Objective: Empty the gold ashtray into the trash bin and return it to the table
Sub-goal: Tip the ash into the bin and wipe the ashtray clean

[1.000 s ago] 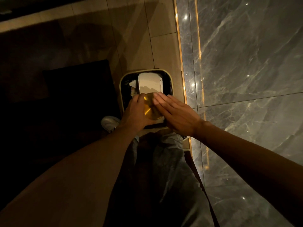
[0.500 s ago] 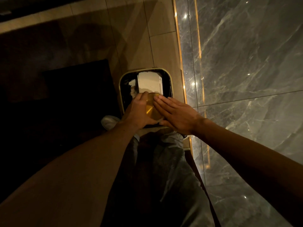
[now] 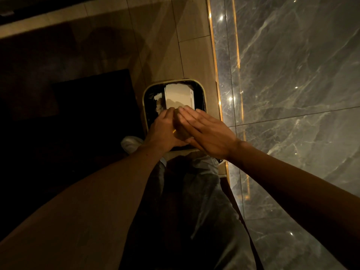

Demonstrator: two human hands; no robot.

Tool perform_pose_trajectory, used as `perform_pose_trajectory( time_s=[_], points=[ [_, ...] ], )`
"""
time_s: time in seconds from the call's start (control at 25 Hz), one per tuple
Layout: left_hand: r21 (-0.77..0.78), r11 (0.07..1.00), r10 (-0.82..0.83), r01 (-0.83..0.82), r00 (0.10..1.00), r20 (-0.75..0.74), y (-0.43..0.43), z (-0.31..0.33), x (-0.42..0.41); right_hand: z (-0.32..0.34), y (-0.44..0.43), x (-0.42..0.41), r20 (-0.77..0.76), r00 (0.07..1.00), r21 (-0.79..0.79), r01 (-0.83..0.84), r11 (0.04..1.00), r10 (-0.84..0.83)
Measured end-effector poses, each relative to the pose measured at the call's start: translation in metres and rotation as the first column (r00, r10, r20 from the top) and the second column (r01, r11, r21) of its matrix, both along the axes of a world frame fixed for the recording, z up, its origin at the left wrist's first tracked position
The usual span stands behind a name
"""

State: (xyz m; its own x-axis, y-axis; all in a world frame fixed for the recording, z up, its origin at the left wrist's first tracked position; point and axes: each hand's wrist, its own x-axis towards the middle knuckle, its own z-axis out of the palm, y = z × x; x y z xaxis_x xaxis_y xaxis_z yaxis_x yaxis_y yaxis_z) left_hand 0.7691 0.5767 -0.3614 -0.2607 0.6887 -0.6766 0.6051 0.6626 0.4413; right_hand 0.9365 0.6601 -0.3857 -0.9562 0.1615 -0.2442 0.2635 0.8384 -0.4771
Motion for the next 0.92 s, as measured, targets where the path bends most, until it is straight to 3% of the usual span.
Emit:
perform_pose_trajectory(
  time_s=[0.12, 0.24, 0.4, 0.52, 0.92],
  points=[
    [-0.045, 0.999, -0.009, 0.008, 0.999, -0.037, -0.002, 0.000, -0.002, -0.003, -0.005, 0.002, 0.090, 0.988, 0.025, -0.126, 0.992, 0.123],
    [-0.036, 0.999, 0.011, -0.012, 1.000, -0.026, -0.002, 0.000, -0.002, -0.001, -0.005, -0.002, 0.026, 0.999, 0.025, -0.023, 0.999, 0.023],
    [-0.076, 0.997, 0.016, -0.019, 0.999, -0.052, -0.001, -0.001, 0.002, -0.004, -0.007, 0.002, 0.097, 0.990, -0.009, -0.102, 0.995, 0.103],
    [-0.068, 0.996, 0.048, -0.050, 0.998, -0.036, -0.002, -0.004, 0.004, 0.000, -0.006, 0.002, 0.055, 0.998, -0.016, -0.003, 1.000, 0.004],
    [-0.098, 0.995, 0.013, -0.016, 0.999, -0.033, 0.003, -0.003, 0.007, -0.004, -0.010, 0.008, 0.108, 0.993, -0.045, -0.044, 0.998, 0.048]
  ],
)
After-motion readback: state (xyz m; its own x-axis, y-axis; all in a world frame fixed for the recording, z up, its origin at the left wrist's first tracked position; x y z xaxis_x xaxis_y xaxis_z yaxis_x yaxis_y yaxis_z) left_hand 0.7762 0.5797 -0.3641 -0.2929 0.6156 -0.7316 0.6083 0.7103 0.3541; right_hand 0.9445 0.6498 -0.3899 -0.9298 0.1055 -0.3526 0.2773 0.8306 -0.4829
